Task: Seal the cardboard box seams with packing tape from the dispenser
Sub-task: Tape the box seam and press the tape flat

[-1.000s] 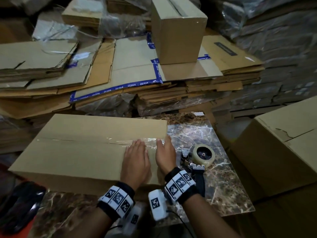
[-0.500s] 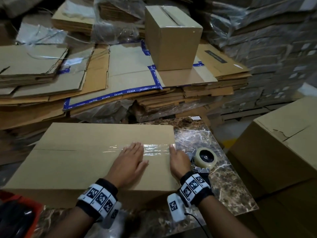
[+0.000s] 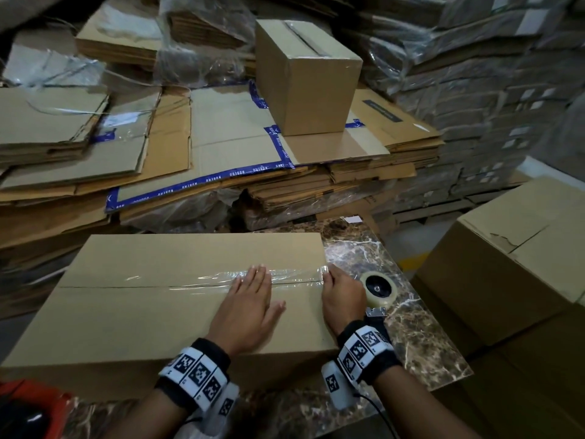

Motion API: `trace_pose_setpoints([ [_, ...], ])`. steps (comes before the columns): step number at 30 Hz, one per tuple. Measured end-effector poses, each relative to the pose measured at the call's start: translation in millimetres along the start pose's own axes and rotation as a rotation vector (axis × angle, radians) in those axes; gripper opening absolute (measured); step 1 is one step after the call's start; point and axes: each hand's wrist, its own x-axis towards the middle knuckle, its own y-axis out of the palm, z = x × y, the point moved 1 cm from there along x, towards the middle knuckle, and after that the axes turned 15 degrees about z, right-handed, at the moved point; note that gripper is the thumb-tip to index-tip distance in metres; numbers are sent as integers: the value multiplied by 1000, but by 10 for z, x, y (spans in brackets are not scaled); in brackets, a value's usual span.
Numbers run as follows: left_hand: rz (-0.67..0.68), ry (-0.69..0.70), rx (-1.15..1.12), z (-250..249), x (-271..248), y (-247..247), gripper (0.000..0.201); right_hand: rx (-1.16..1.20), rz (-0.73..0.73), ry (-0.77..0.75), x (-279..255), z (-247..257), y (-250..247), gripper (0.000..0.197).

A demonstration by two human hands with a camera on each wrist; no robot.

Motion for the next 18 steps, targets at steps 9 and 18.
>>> trace_pose_setpoints([
  [9,2,29,0,26,14,23,77,277,384,52,54,-14,8,83],
  [18,38,37,11,60,46,68,83,36,111,97,42,-12,7,41],
])
